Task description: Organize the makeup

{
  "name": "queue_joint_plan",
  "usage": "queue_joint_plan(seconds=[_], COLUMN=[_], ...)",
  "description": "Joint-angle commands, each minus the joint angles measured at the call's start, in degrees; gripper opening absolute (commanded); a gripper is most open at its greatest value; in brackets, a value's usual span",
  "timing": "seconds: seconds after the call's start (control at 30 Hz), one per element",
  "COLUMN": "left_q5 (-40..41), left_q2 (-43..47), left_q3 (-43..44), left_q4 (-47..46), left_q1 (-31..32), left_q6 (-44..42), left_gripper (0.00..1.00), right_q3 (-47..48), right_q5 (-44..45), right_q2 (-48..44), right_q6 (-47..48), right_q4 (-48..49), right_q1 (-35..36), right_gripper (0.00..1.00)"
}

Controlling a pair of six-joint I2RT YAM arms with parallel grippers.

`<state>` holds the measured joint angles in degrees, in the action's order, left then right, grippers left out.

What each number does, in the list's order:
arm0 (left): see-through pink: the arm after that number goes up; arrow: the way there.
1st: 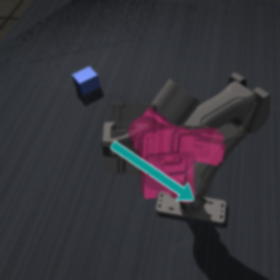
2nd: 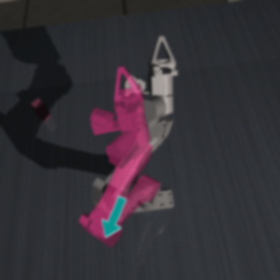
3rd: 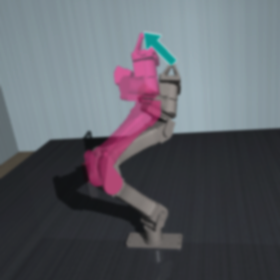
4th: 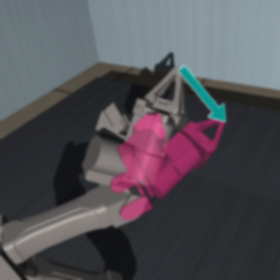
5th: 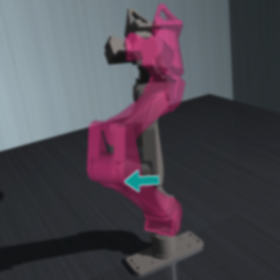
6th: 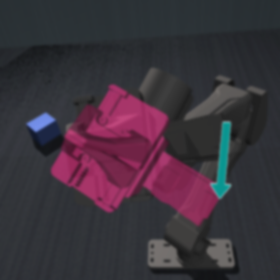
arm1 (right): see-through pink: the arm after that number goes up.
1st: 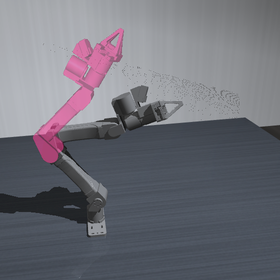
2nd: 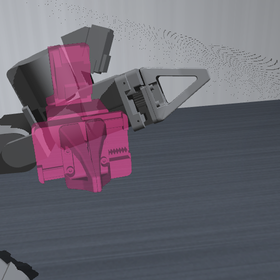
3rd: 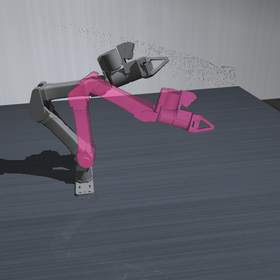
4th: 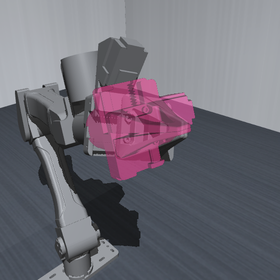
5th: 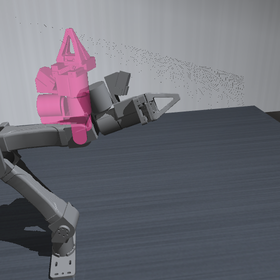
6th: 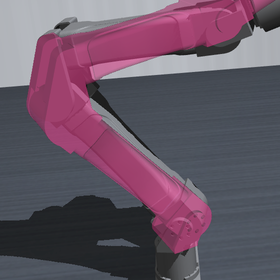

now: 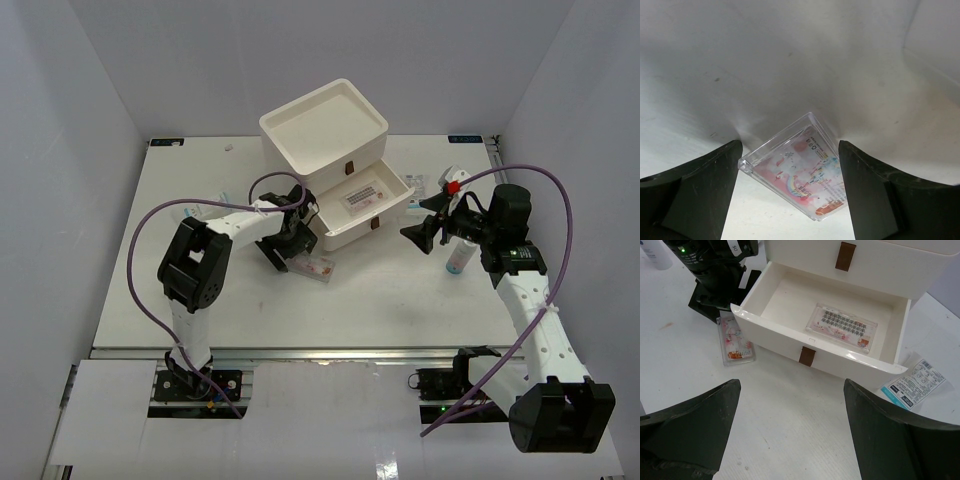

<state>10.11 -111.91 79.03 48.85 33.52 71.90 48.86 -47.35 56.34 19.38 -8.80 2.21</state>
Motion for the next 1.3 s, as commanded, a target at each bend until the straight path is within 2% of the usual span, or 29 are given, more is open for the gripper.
queue_joint_plan(seconds=[0.0, 0.13, 0.43, 0.73, 1.0, 1.27], left_q5=[1.0, 0.4, -3.4, -5.3, -5.6, -4.3], left_q2=[2.3, 3.1, 3.3, 1.7, 1.8, 8.7], left_q3=[-2.6, -2.7, -3.2, -2.0, -4.5, -9.2], left_q4=[-0.4, -0.8, -0.9, -1.1, -1.7, -3.6], left_q1=[0.3, 0.3, 0.4, 0.4, 0.3, 0.3], left_q6=[1.1, 2.2, 4.6, 6.0, 5.6, 3.3], left_gripper=[0.88, 0.89, 0.98, 0.98, 0.87, 0.49], right_q3=[-0.5, -0.6, -0.6, -0.7, -0.8, -1.0], right_q5=[-1.9, -2.3, -2.7, -2.9, -3.6, -4.4], right_q2=[-0.8, -0.7, -0.2, -0.2, -0.6, -1.0], right_q6=[-1.0, -1.2, -1.3, -1.3, -1.5, -1.8], right_q4=[2.1, 2.1, 2.2, 2.1, 2.2, 2.2], right_q1=[-0.7, -0.9, -1.2, -1.2, -1.5, -3.4], right_gripper=[0.9, 0.9, 0.9, 0.9, 0.9, 0.9])
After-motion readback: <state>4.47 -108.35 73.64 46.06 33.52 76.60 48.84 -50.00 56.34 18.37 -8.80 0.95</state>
